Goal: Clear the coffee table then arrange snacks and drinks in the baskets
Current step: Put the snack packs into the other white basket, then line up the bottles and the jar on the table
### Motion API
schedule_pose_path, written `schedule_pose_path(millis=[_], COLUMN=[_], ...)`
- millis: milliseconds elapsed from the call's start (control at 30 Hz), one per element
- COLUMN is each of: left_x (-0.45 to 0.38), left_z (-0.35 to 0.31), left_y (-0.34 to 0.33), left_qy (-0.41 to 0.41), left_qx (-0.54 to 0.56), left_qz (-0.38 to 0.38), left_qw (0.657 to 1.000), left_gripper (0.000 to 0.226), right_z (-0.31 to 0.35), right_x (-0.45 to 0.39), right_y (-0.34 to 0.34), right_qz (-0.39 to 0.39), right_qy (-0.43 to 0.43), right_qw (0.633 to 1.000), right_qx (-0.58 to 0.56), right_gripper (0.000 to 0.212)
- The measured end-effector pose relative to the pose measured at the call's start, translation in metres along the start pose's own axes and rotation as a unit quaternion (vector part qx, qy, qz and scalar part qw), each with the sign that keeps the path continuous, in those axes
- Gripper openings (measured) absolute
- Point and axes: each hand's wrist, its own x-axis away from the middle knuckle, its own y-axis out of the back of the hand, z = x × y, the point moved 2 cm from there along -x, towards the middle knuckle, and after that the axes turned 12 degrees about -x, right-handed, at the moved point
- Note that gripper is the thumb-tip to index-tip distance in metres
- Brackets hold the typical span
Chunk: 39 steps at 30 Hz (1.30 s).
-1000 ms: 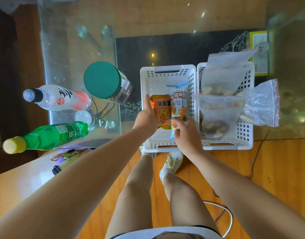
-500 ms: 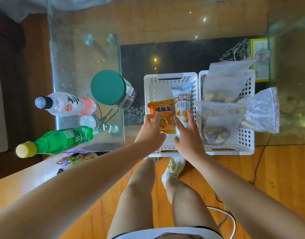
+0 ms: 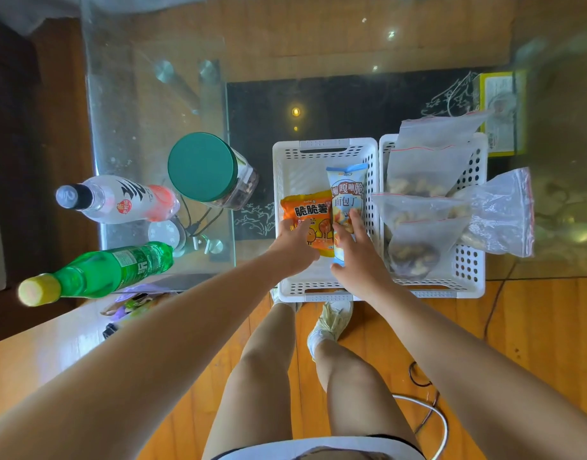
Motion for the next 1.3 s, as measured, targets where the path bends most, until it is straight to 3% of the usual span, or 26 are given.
schedule_pose_path(millis=[200,500,767,1067,1167,1300], left_x=[0.006,0.005,0.06,0.166,0.184,0.181], left_z=[0.002,0.004,0.024,0.138,0.182,0.221], left_y=[-0.002,0.006,0.065,0.125,0.132,0.128], left_qy=[0.002,-0.006,-0.018,0.077,0.075,0.05], left_qx=[-0.01,-0.008,0.039,0.032,0.042,0.049], left_qz=[-0.038,-0.01,-0.093,-0.267,-0.336,-0.276], left_qw=[0.999,1.0,0.995,0.96,0.938,0.959], left_gripper=[0.061,0.067,0.035,0.036,0.03,0.036], right_z=[0.004,0.006,0.053,0.165,0.198,0.23], right_x=[0.013,0.01,0.02,0.039,0.031,0.001], right_y=[-0.003,-0.002,0.034,0.03,0.018,0.004], right_qz=[-0.089,-0.041,-0.017,-0.015,-0.029,-0.062], right_qy=[0.022,-0.012,0.022,0.108,0.132,0.109], right_qw=[0.995,0.998,1.0,0.994,0.99,0.986], right_qx=[0.045,0.037,0.01,0.021,0.05,0.109], right_gripper=[0.055,0.055,0.054,0.047,0.051,0.068])
